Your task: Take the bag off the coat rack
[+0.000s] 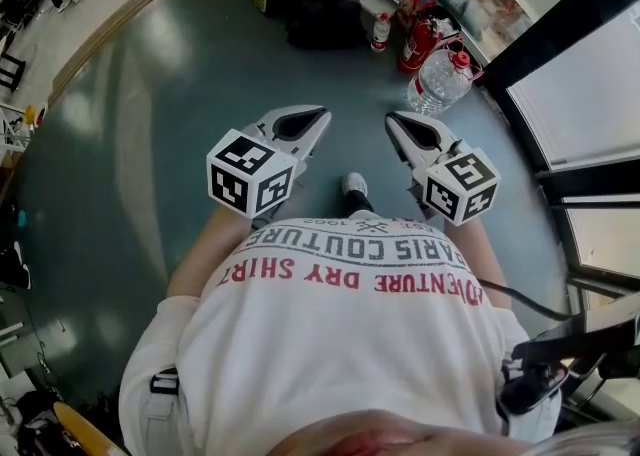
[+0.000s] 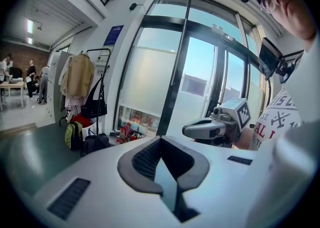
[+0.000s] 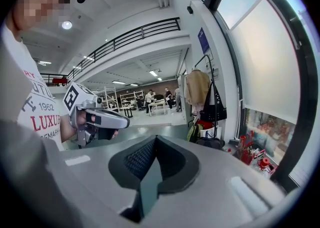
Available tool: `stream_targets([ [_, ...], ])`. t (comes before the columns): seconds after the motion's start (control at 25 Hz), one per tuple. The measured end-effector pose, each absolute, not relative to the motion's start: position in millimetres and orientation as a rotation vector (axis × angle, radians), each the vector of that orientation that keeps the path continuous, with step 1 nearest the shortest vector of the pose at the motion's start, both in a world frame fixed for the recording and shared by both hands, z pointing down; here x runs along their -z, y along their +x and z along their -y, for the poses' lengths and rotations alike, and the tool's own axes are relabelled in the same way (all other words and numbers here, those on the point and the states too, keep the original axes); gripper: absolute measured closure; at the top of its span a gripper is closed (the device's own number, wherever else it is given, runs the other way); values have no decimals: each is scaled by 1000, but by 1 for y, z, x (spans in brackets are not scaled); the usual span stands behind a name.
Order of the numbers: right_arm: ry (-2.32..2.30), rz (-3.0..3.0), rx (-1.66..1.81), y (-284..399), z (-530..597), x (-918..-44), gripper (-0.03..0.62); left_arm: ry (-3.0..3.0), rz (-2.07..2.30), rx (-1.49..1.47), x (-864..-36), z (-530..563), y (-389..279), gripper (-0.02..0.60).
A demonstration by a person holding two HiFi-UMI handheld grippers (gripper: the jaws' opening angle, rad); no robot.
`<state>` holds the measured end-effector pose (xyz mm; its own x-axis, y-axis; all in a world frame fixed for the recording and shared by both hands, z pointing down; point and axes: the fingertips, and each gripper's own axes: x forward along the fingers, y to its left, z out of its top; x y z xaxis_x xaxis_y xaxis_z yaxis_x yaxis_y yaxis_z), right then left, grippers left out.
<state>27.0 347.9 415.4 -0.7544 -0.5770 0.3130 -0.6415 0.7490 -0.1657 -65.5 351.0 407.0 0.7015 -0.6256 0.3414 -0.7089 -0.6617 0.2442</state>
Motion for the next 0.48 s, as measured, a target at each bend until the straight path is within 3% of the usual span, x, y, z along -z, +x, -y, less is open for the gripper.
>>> stream_targets([
  [0.48, 993, 2726, -418, 106, -163, -406, 592, 2565, 1013, -177, -381, -164, 15, 580],
])
